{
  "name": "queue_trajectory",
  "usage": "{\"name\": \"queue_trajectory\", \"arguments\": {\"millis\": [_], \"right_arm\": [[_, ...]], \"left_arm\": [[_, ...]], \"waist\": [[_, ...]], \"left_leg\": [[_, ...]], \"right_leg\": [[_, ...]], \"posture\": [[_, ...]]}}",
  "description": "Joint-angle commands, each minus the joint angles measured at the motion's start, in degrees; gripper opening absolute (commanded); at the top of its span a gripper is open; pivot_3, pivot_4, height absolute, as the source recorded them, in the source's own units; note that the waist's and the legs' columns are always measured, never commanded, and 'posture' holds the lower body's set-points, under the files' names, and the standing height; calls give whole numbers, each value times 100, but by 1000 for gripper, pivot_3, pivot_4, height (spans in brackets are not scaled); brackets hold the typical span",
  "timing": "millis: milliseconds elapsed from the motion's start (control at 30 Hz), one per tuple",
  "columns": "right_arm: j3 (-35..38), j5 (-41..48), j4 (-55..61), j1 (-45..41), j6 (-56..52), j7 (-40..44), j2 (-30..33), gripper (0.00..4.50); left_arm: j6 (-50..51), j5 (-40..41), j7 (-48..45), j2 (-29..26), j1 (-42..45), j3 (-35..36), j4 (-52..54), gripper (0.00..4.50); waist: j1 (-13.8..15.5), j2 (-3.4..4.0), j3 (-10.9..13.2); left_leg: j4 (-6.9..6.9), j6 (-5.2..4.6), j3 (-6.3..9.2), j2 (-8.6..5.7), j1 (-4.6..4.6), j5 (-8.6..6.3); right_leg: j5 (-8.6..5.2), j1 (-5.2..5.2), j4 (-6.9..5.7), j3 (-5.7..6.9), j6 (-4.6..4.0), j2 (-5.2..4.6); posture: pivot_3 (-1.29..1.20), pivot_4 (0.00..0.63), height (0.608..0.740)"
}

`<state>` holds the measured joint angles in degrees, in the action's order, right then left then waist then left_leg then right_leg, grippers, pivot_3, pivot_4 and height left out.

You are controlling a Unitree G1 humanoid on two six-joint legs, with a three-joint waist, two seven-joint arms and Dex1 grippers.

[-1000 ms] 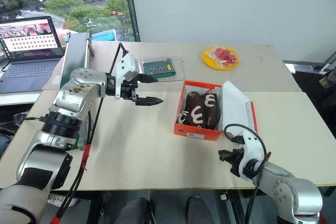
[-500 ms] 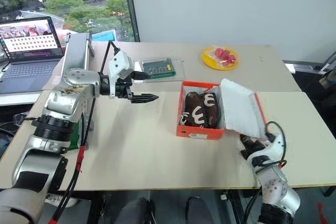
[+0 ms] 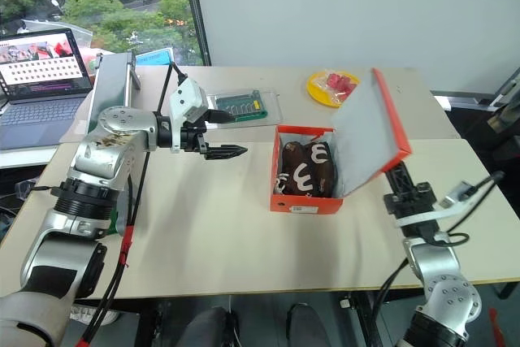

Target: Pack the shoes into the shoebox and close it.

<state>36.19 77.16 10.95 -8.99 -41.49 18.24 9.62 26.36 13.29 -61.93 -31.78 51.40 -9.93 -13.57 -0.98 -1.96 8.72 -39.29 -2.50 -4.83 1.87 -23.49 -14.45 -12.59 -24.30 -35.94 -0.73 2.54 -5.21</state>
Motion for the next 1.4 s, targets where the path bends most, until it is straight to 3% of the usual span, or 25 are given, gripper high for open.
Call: {"name": "queue_trajectory", "arguments": {"millis": [33,233,433,567,733,1067,1233,1333,1367,1400], "right_arm": [[-541,128,413,-259,-201,-139,219,48],[-1308,-166,-281,-865,-260,-96,249,48],[-1600,-707,-1940,-1802,-167,154,143,48],[-2137,-1568,-3279,-2406,-256,557,13,48],[-2792,-2769,-3738,-2670,-144,790,138,48],[-5475,-5917,-2703,-2704,199,919,1393,48],[-5293,-6058,-2134,-2862,190,1044,1519,48],[-4686,-5739,-1432,-2819,307,1182,1628,48],[-4427,-5517,-1101,-2761,279,1340,1744,581],[-4245,-5358,-841,-2701,217,1499,1876,743]], "left_arm": [[-95,-19,56,-50,124,170,73,4500],[18,26,204,-113,-86,234,317,4500],[266,97,344,-196,-299,350,655,4500],[418,119,392,-270,-421,386,855,4500],[582,140,408,-423,-632,435,1142,4500],[852,233,600,-496,-997,484,1653,4500],[879,250,689,-445,-1114,481,1764,4500],[858,276,758,-404,-1194,471,1806,4500],[869,293,801,-375,-1225,475,1823,4500],[869,313,829,-343,-1241,480,1824,4500]], "waist": [[15,0,0],[15,0,0],[10,0,0],[-4,0,0],[-98,-2,-6],[-20,-27,-70],[45,-26,-78],[60,-25,-77],[75,-20,-73],[88,-12,-66]], "left_leg": [[0,0,0,-1,-2,0],[0,-1,0,0,-4,0],[0,0,-3,-1,-8,0],[0,0,-4,-2,-10,0],[0,0,-5,4,11,0],[-1,1,-4,-1,35,-1],[-1,1,-5,-2,36,-1],[-1,1,-5,-4,25,-1],[-1,1,-4,-4,17,-1],[-1,1,-1,-3,7,-1]], "right_leg": [[0,0,-2,0,0,-2],[0,-3,-5,2,0,1],[1,-6,-7,2,1,0],[1,-7,-8,4,1,0],[1,6,-14,1,-1,5],[1,25,-1,3,0,-10],[0,25,-2,3,-2,-7],[0,15,-2,3,-3,-8],[0,11,-4,6,-3,-8],[0,7,-7,10,-2,-8]], "posture": [[0,150,740],[0,150,740],[0,150,740],[0,150,740],[0,150,740],[0,150,740],[0,150,740],[0,150,740],[0,150,740],[0,150,740]]}}
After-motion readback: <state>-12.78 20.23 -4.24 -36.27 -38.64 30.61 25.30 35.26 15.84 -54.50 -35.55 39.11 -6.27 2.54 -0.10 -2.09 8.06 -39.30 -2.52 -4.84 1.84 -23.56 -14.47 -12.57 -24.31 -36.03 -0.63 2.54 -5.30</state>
